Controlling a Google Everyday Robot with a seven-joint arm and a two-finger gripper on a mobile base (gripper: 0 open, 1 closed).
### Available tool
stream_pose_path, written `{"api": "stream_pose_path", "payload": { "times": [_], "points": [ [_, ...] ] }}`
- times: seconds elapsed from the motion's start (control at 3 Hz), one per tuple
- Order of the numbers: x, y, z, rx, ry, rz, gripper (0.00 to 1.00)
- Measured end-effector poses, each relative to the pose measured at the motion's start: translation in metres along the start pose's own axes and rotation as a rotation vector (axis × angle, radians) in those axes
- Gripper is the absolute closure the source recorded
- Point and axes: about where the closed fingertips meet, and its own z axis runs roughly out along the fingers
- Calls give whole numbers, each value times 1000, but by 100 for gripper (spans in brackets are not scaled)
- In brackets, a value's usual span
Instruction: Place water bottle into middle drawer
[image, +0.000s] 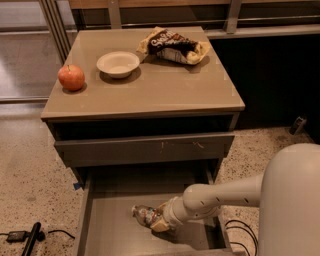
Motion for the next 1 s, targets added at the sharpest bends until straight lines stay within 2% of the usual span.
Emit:
{"api": "stream_pose_path", "payload": {
  "times": [0.33,0.67,1.0],
  "points": [
    [0,0,0,0,0,0,13],
    [0,0,0,0,0,0,0],
    [0,0,0,0,0,0,0]
  ]
}}
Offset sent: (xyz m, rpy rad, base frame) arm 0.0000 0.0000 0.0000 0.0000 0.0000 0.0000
